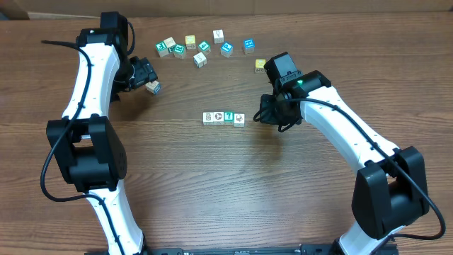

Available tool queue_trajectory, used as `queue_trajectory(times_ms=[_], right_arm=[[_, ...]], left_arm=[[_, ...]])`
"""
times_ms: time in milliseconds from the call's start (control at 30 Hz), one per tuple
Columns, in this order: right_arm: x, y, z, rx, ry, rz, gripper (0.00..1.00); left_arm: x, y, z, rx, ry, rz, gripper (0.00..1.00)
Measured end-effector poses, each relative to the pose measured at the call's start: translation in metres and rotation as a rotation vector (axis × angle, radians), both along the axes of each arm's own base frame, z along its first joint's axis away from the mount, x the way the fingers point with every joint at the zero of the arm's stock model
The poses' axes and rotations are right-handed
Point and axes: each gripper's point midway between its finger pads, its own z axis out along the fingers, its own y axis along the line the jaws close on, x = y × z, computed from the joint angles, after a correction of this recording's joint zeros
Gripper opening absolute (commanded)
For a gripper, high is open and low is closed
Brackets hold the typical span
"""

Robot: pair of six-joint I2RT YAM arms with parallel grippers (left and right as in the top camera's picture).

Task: Form a horizontal line

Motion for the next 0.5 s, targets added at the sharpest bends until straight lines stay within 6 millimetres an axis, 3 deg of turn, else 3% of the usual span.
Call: queue_trajectory(times_ms=[333, 500], right_arm=[[-0.003, -0.001, -0.001, -0.004, 0.011, 0.0, 0.04], [-0.008, -0.003, -0.014, -0.007, 0.022, 0.0, 0.04]], left_arm=[[0.0, 0.0, 0.0, 0.0, 0.0, 0.0, 1.0], [0.0, 0.0, 0.0, 0.0, 0.0, 0.0, 1.0]])
